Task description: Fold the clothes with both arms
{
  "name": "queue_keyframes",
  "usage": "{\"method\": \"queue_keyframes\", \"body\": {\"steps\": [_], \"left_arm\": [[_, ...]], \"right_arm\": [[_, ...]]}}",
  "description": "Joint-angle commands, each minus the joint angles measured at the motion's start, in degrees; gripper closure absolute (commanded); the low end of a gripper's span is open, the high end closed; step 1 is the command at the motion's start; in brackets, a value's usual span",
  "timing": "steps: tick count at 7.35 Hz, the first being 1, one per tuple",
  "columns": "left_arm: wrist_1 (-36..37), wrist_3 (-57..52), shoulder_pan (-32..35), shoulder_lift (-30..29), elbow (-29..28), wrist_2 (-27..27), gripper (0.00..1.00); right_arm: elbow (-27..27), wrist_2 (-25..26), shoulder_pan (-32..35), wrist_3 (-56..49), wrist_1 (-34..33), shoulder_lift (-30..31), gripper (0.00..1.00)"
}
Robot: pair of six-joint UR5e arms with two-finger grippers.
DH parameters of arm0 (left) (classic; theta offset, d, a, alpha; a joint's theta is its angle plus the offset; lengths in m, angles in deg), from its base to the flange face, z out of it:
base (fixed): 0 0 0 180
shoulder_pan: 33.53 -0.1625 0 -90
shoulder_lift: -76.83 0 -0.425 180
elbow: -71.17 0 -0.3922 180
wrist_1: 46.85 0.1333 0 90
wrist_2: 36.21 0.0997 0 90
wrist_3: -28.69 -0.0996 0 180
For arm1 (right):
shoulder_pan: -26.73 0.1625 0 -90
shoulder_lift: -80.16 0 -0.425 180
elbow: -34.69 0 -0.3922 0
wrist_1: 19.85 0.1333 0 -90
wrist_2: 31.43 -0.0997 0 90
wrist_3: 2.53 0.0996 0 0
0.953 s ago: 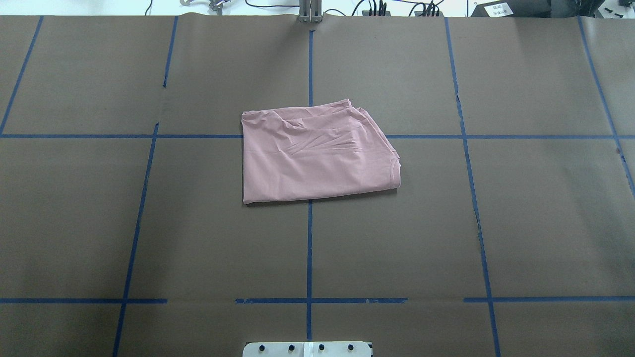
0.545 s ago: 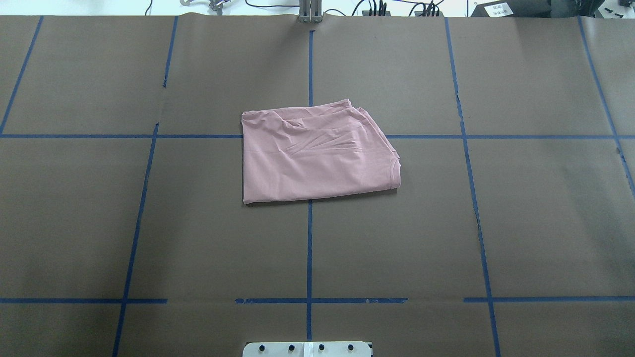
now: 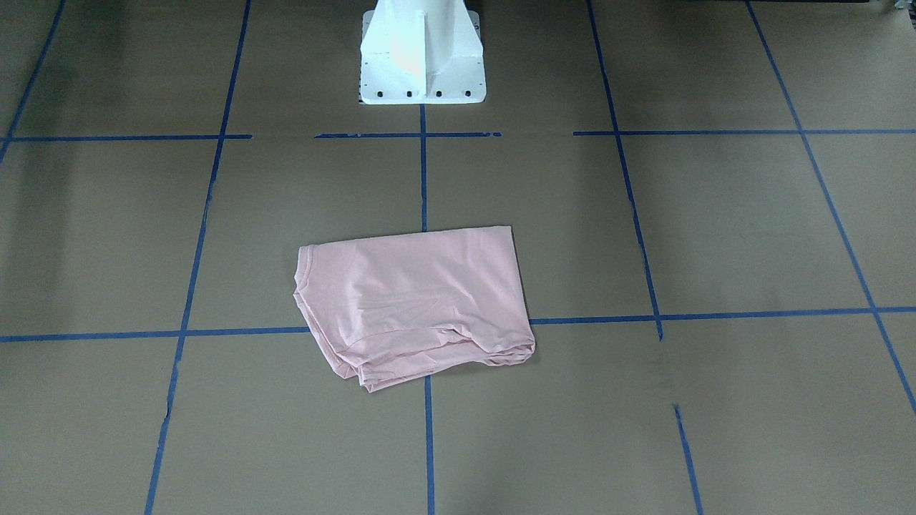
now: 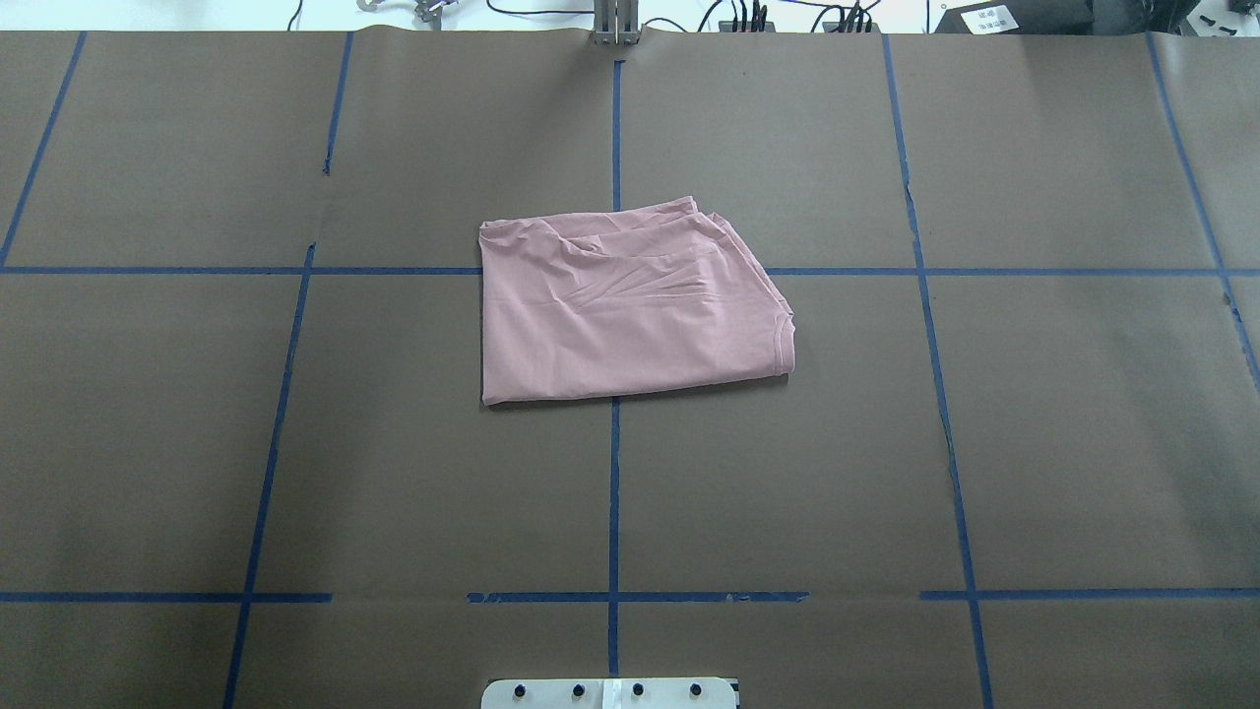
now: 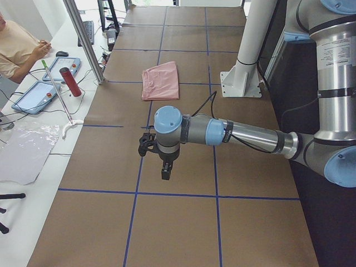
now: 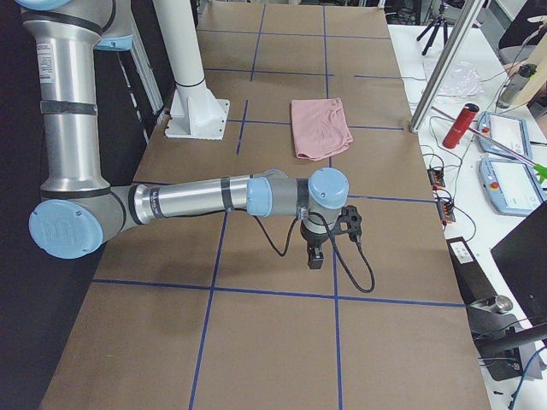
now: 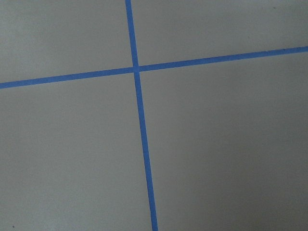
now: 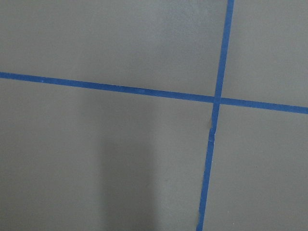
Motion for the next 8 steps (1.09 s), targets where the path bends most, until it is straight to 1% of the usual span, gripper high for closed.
{"method": "queue_keyframes", "body": {"steps": [1, 2, 5, 8], "left_arm": [[0.12, -0.17, 0.01, 0.3, -0.14, -0.01, 0.0], [-0.05, -0.17, -0.07, -0.22, -1.27, 0.08, 0.0], [0.04, 0.0, 0.01, -0.14, -1.02, -0.01, 0.0], [0.3, 0.18, 0.01, 0.21, 1.26, -0.7, 0.0]], "right_arm": [[-0.24, 0.24, 0.01, 0.04, -0.05, -0.28, 0.0], [0.44, -0.11, 0.01, 0.04, 0.04, -0.11, 0.0], [0.45, -0.03, 0.01, 0.04, 0.13, 0.07, 0.0], [0.62, 0.15, 0.01, -0.05, 0.13, 0.16, 0.0]]}}
